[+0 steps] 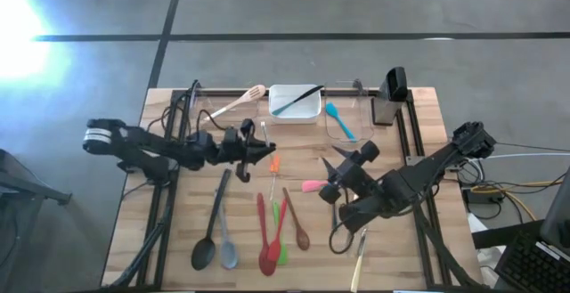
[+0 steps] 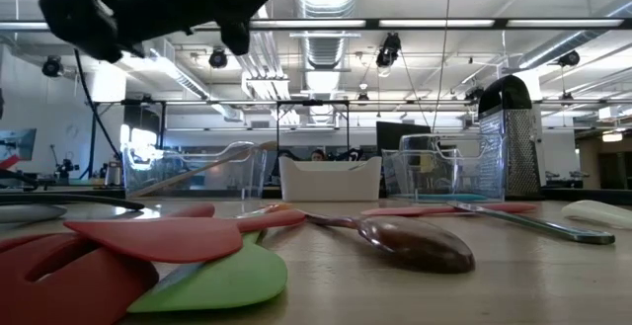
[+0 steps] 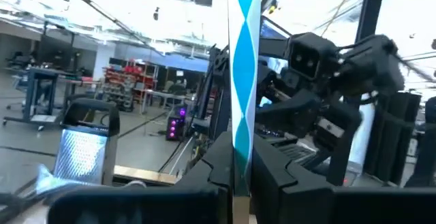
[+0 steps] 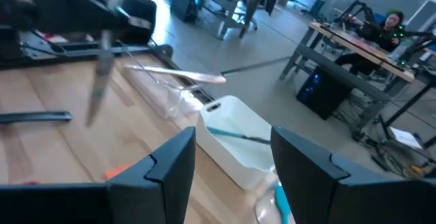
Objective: Pick & Place Kitchen Items
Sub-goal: Put the white patterned table knife into the white bin
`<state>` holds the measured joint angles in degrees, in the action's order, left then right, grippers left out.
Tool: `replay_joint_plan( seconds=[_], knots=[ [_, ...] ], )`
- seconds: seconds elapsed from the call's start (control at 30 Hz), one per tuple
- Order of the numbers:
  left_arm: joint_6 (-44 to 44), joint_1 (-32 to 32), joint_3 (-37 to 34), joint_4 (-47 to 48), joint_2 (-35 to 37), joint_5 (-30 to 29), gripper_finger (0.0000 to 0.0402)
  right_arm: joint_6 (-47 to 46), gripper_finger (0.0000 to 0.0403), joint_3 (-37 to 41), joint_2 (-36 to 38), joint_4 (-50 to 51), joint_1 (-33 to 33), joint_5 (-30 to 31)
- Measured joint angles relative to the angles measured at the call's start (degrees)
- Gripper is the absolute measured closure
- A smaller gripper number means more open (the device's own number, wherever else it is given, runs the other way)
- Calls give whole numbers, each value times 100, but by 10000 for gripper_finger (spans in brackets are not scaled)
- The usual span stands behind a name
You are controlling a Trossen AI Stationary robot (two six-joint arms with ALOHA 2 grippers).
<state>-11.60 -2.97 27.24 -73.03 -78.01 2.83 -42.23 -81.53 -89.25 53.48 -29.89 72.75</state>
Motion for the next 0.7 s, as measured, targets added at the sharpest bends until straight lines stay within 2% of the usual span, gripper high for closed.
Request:
replay_joint_plan(
  seconds=[0.13,0.37,0.53,0.7],
  knots=[
    [0,-54,521,-73,-443,-106,377,653,219,66,0,-804,98,-79],
    [94,-54,1586,-18,-1148,-1099,377,886,220,194,0,-1496,129,-72],
    [397,-47,2124,767,-1479,-1528,377,1160,218,93,1,-1915,145,-70],
    [636,-35,2514,936,-1841,-1648,377,1739,218,-55,28,-2489,287,-96]
  ],
)
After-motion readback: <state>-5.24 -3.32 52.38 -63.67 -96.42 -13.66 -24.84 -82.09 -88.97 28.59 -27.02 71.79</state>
